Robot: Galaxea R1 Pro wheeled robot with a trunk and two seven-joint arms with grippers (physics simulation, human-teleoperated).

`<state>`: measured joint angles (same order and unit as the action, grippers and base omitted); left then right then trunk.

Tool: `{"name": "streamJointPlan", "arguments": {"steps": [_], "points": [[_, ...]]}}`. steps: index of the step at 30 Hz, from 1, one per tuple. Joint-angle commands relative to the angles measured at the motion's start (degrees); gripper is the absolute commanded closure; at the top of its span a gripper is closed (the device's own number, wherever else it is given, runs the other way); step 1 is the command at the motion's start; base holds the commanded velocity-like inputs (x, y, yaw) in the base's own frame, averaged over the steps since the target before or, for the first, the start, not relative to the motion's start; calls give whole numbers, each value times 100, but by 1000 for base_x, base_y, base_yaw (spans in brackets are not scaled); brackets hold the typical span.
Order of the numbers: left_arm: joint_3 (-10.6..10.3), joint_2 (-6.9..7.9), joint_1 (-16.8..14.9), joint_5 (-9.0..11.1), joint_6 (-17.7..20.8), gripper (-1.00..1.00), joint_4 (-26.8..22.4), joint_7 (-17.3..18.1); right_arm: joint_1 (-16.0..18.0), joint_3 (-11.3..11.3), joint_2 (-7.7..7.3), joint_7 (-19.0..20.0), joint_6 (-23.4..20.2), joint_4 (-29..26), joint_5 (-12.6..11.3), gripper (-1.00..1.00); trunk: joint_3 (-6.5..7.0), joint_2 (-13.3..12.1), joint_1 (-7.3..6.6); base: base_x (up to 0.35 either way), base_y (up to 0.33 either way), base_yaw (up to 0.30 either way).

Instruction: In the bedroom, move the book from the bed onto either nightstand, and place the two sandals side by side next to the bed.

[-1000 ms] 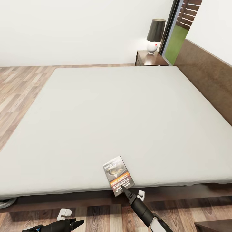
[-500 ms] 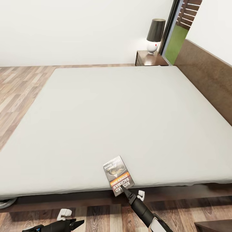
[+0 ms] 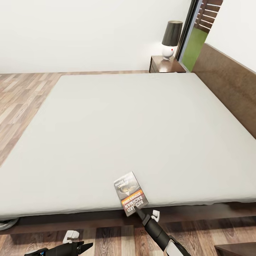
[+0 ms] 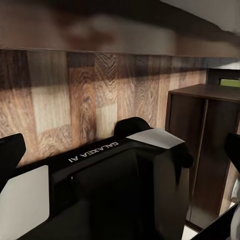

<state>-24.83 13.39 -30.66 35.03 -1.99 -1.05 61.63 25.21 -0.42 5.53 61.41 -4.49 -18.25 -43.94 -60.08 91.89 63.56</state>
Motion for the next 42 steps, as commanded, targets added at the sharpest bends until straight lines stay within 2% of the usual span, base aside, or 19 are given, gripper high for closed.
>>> {"name": "streamJointPlan", "arguments": {"steps": [1, 24, 42], "points": [[-48, 0, -2, 39, -20, -100, 0, 13, 4, -3, 1, 20, -50, 3, -35, 100, -3, 1, 0, 0, 0, 0], [-41, 8, -2, 39, -16, -100, -1, 33, 5, -2, 1, 20, -52, 0, -35, 100, -3, 1, 0, 0, 0, 0], [-48, 6, -2, 39, -18, -100, -9, 33, 3, -2, 1, 20, -18, 1, -35, 100, 320, -720, -396, 0, 0, 0]]}}
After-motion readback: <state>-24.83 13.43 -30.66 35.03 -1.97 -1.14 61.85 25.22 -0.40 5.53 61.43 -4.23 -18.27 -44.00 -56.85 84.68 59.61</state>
